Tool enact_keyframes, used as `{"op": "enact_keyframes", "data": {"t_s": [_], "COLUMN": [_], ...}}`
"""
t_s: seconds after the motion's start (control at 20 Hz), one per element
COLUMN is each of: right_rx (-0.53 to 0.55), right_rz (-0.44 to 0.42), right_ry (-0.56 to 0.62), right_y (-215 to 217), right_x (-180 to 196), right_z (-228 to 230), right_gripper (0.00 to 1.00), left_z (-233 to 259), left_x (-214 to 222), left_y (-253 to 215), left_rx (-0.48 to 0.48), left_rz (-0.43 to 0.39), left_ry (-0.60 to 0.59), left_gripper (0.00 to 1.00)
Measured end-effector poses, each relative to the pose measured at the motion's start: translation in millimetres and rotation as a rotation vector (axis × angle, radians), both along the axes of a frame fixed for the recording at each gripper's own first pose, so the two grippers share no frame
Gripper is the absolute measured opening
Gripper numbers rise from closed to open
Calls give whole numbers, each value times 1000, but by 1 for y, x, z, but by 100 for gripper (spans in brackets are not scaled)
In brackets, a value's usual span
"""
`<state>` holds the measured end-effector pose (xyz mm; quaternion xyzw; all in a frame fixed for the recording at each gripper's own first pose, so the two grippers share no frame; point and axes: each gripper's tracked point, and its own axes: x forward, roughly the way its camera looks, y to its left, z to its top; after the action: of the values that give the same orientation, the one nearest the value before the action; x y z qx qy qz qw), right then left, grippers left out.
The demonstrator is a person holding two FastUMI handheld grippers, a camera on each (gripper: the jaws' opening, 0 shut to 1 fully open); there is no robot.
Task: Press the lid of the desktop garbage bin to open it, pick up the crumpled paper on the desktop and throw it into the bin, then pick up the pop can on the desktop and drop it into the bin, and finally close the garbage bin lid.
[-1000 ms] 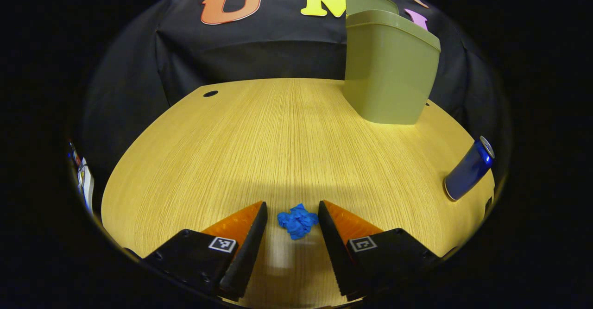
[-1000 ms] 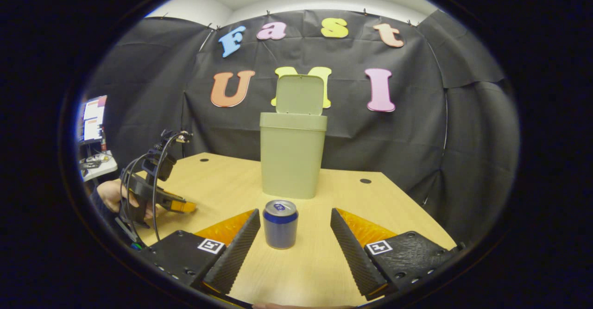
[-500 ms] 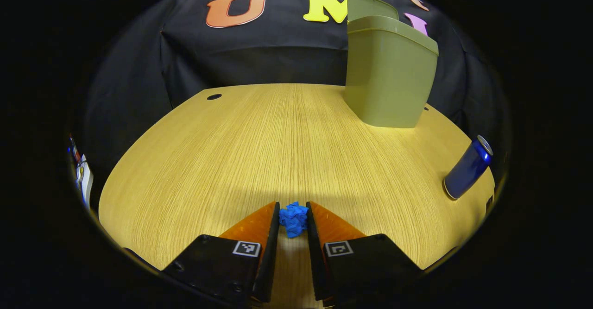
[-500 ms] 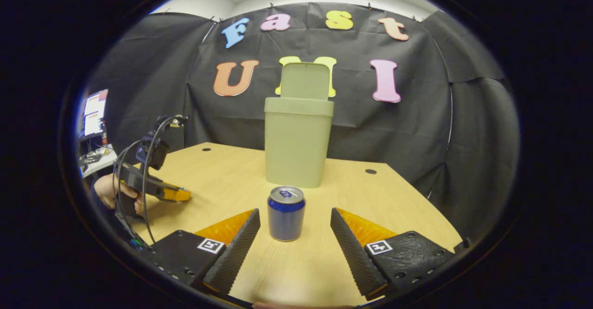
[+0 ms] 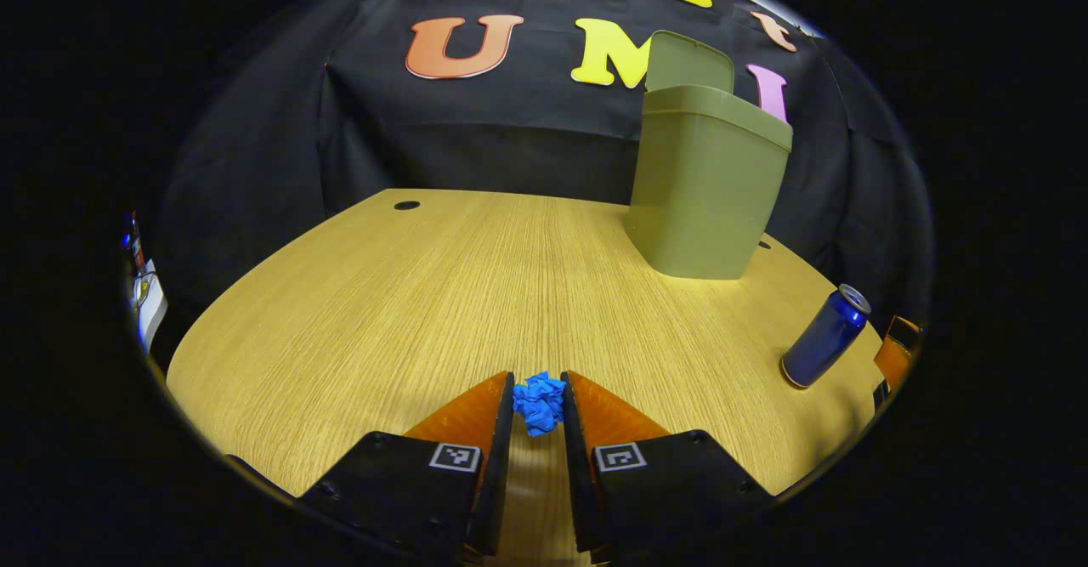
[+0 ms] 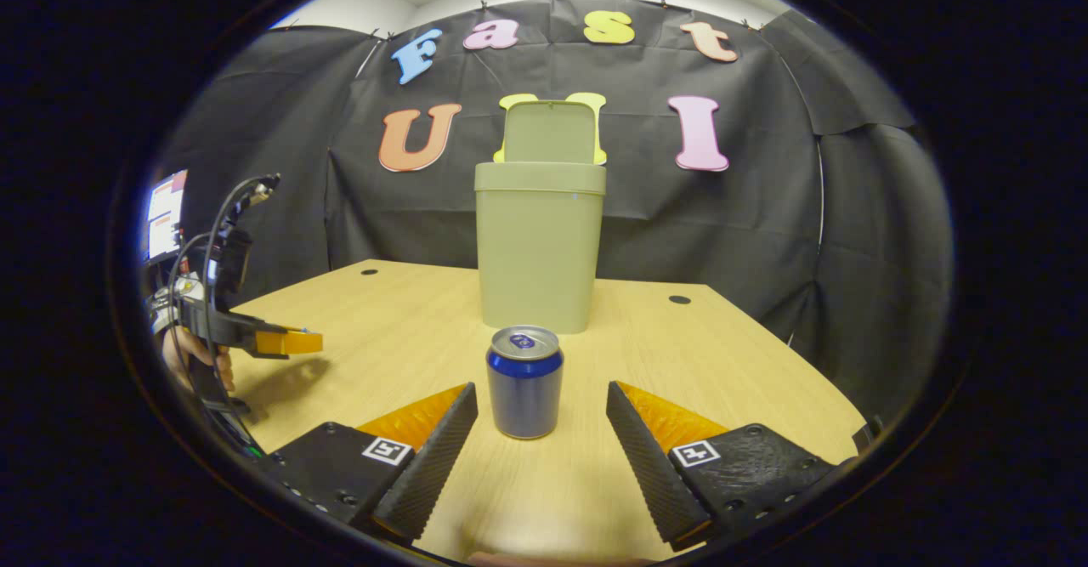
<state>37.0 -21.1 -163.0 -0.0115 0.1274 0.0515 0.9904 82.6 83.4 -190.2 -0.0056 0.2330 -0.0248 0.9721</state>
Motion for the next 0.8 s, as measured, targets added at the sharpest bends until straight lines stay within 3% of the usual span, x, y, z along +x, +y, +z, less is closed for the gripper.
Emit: {"op": "enact_keyframes", "data": {"t_s": [0.4,0.6,0.8], "right_rx": [-24,18,-10], "right_rz": [-59,-75,-110], "right_ry": [9,82,141], "right_y": [14,18,13], "right_x": [41,61,78], "right_z": [-22,-40,-57], "right_gripper": [95,99,95], "left_z": [55,62,57], "left_x": [-25,-30,-32], "left_y": [-2,-17,-22], "left_rx": [14,22,44], "left_rz": [4,-31,-65], "left_ry": [-159,-182,-171], "left_gripper": [35,35,35]}}
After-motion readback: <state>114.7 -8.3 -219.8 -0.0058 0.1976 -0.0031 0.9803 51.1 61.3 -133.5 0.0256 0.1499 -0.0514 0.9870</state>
